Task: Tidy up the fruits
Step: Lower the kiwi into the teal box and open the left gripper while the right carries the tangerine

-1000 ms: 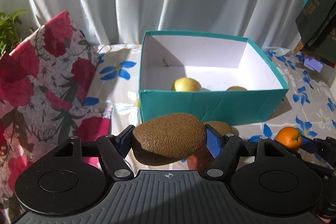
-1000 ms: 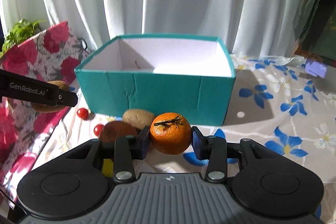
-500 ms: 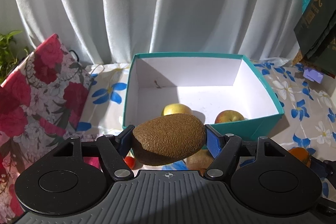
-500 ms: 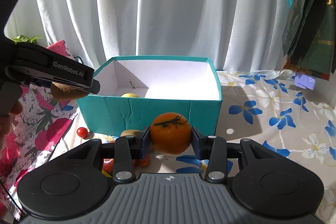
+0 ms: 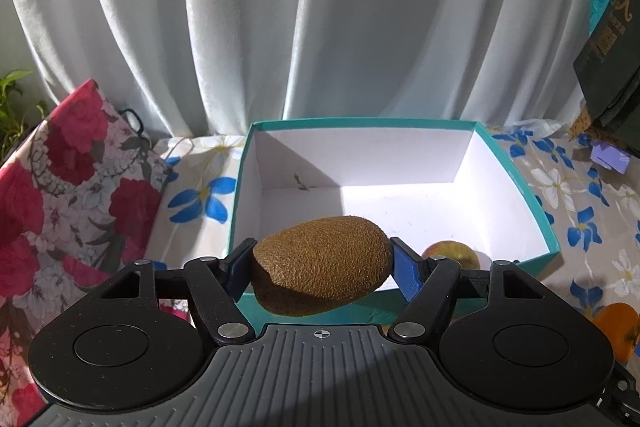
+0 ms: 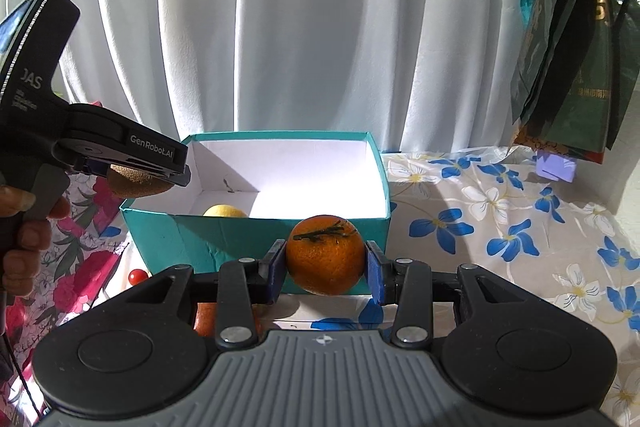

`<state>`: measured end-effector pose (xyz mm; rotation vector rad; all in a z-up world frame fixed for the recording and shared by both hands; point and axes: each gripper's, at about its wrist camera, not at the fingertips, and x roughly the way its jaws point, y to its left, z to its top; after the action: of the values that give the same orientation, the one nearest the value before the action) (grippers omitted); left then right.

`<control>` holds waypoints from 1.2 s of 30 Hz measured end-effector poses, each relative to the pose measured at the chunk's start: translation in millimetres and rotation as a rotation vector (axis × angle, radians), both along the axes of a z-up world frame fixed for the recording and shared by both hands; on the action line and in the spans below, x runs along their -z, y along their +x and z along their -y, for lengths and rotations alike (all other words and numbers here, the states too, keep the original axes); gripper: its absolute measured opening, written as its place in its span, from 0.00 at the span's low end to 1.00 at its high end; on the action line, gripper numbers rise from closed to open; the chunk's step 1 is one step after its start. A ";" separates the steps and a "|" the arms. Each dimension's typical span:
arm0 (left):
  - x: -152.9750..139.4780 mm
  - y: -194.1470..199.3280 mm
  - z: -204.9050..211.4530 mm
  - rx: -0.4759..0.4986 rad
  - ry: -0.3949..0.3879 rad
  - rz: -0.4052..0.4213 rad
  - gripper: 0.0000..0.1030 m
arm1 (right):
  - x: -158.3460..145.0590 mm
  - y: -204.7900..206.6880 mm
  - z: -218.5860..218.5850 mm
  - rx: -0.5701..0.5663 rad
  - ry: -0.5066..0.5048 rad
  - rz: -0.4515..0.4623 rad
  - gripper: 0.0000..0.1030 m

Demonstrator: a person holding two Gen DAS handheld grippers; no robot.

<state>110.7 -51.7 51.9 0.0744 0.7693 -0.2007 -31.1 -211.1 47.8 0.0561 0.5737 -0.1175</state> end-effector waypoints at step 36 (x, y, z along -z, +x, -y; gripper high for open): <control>80.0 117.8 35.9 0.008 0.076 -0.154 0.73 | 4.5 5.4 22.4 0.107 0.013 0.002 0.39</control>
<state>228.6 -87.6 -28.0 0.1351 0.9304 -0.1860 -25.7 -233.6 43.3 0.1000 0.5694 -0.2181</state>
